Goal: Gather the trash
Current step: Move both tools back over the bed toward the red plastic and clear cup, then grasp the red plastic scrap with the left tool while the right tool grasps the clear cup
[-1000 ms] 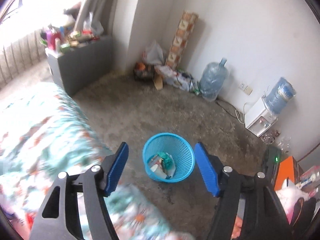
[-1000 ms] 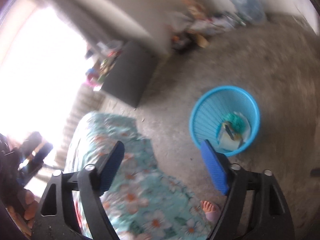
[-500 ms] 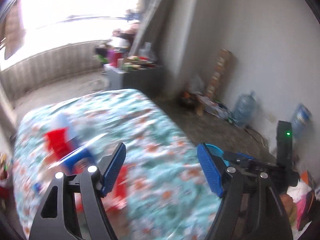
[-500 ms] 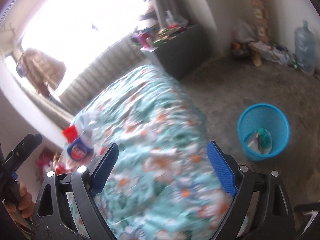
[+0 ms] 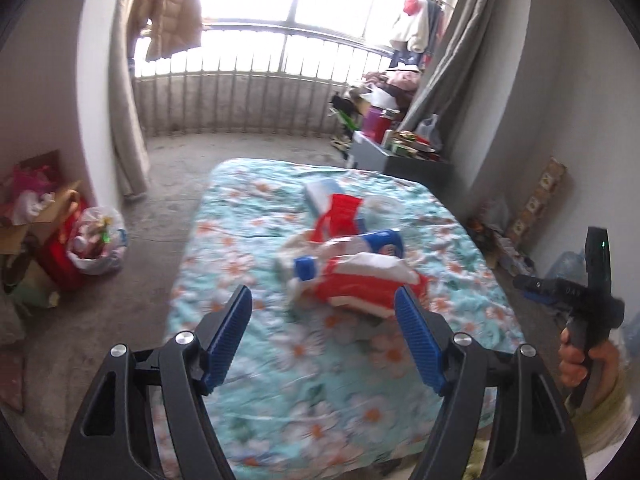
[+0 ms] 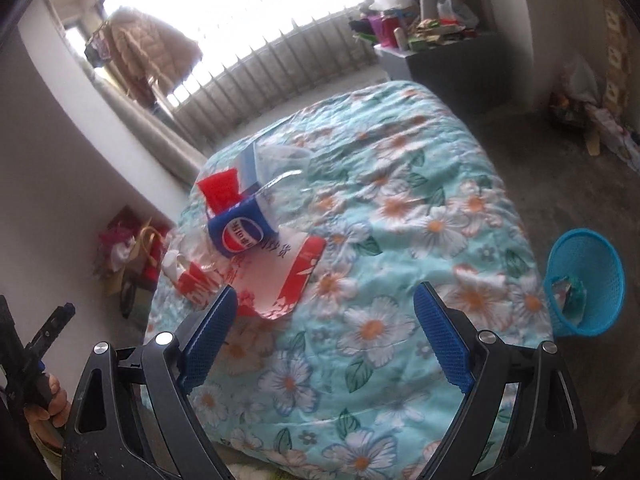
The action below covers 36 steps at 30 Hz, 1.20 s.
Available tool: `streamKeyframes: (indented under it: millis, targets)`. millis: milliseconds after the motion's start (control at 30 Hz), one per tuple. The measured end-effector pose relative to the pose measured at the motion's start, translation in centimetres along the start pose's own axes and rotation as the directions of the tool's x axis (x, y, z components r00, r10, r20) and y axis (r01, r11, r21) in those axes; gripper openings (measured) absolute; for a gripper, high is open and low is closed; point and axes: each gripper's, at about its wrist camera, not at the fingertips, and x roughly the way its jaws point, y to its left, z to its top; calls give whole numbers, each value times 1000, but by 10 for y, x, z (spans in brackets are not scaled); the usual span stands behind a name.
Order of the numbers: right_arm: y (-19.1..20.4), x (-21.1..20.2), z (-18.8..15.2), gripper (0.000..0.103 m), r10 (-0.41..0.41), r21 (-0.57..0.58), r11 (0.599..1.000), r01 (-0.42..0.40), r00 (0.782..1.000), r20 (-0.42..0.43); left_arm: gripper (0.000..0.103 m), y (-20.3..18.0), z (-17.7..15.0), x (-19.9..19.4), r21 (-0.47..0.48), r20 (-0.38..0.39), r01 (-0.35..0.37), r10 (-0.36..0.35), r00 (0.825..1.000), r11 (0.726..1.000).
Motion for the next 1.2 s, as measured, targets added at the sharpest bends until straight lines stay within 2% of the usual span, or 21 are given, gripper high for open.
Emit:
streamKeyframes:
  millis: [67, 133, 200, 267, 333, 400, 467, 600, 700, 800, 967, 1100, 1167, 1200]
  targets:
    - [16, 11, 0, 84, 62, -27, 998, -64, 996, -69, 72, 10, -5, -5, 10, 9, -9, 8, 1000, 1000]
    - [22, 13, 0, 84, 107, -5, 994, -108, 993, -59, 72, 18, -13, -5, -2, 22, -18, 18, 1000, 1000]
    - [22, 13, -1, 84, 179, 49, 983, -178, 984, -16, 72, 31, -23, 6, -78, 36, 10, -7, 999, 997]
    - [19, 20, -4, 84, 272, 117, 955, -271, 962, 13, 72, 39, -26, 22, -160, 62, 24, -14, 998, 987]
    - [16, 36, -4, 84, 308, 186, 935, -301, 951, -10, 72, 43, -22, 41, -234, 49, 6, 6, 999, 972]
    - [15, 49, -5, 82, 329, 216, 926, -309, 942, -63, 72, 43, -14, 49, -274, 81, 62, -41, 996, 960]
    - [12, 54, -3, 82, 325, 222, 927, -301, 942, -83, 72, 39, -4, 59, -269, 82, 112, -93, 992, 957]
    - [0, 51, 11, 82, 332, 229, 921, -315, 943, -37, 72, 35, 18, 86, -239, 71, 151, -138, 988, 959]
    - [-11, 53, 25, 78, 325, 204, 927, -316, 946, -11, 72, 37, 36, 106, -223, 81, 213, -200, 977, 951]
    - [-16, 61, 46, 72, 319, 167, 935, -312, 948, -13, 67, 37, 58, 140, -191, 46, 254, -249, 967, 948]
    - [-2, 86, 97, 67, 288, 12, 958, -287, 957, -48, 66, 31, 82, 185, -80, -17, 262, -264, 964, 962]
    - [24, 116, 128, 64, 258, -136, 954, -267, 962, -86, 61, 26, 91, 219, -9, -76, 255, -255, 964, 967]
    - [30, 136, 143, 61, 243, -147, 955, -258, 963, -115, 59, 25, 94, 234, 1, -97, 264, -263, 960, 964]
    - [29, 148, 150, 60, 254, -114, 956, -270, 957, -140, 58, 24, 96, 241, 2, -107, 269, -267, 958, 963]
